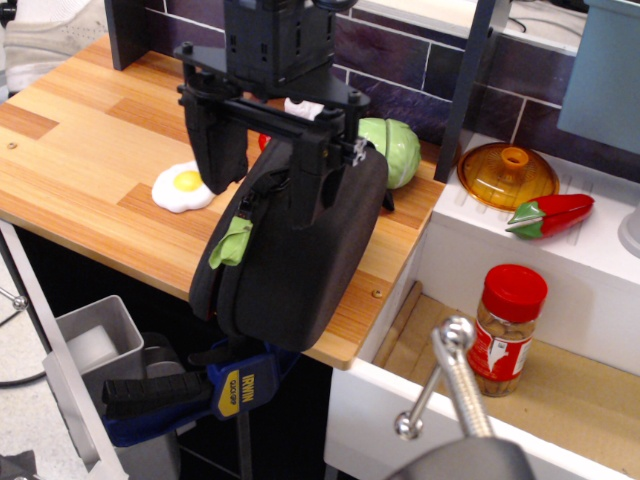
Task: Zip zipper bag
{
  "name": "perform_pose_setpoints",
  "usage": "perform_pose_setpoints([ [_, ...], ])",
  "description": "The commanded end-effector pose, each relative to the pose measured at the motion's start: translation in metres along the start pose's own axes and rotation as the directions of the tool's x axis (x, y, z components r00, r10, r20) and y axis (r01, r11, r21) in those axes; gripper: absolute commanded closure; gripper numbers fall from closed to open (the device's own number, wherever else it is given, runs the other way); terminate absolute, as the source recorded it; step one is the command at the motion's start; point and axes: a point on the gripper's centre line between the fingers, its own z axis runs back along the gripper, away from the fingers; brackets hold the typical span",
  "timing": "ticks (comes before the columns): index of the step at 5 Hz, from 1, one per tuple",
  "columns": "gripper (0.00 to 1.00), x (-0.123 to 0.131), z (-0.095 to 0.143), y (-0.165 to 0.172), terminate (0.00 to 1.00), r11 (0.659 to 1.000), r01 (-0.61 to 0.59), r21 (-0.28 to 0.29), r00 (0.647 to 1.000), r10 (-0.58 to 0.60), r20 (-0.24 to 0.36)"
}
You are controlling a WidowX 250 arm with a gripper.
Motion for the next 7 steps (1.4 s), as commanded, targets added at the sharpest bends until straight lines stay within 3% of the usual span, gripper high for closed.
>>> perform_pose_setpoints([
  [1, 0.00, -0.003, -0.014, 0.007, 0.00, 0.996, -0.032, 0.087, 0.994, 0.022, 0.111],
  [3, 0.00, 0.004, -0.025, 0.012, 0.00, 0.993, -0.045, 0.104, 0.991, 0.032, 0.131],
  [4, 1.00, 0.003, -0.024, 0.012, 0.00, 0.995, -0.052, 0.089, 0.988, 0.039, 0.151],
  [7, 1.00, -0.026, -0.029, 0.018, 0.00, 0.988, -0.068, 0.138, 0.991, 0.051, 0.123],
])
